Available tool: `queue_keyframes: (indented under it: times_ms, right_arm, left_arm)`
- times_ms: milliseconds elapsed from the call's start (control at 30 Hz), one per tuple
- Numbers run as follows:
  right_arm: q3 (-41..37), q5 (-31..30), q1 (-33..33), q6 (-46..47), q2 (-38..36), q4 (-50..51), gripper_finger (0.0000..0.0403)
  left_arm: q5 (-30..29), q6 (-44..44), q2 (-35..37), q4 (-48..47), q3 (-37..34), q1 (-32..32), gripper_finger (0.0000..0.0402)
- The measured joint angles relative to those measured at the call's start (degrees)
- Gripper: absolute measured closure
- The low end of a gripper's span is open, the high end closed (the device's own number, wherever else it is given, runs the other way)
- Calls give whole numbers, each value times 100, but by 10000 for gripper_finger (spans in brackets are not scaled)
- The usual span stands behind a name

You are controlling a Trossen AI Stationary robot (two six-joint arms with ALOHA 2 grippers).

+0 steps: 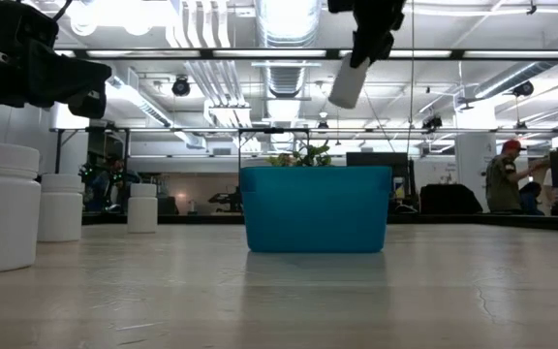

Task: Pick and place pill bottles into a basket
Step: Put the white medicine bottle into the blue bin

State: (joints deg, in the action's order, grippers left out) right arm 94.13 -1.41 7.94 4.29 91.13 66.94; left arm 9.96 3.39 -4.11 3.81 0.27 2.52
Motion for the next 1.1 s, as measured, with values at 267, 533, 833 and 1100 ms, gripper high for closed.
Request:
queue_keyframes:
  times_ms: [267,533,833,1100]
  right_arm:
    - [26,2,-389,45,0,-161,256]
    - [21,2,-811,153,180,-354,256]
    - [23,12,-1049,26,783,-554,256]
    - [28,-9,-960,-155,1146,-573,256]
  left_arm:
    - [0,1,-1,-1,0,0,402]
    - [0,-1,0,0,0,-1,402]
    - [0,-1,1,-2,0,-1,402]
    - [0,0,1,-9,0,0,402]
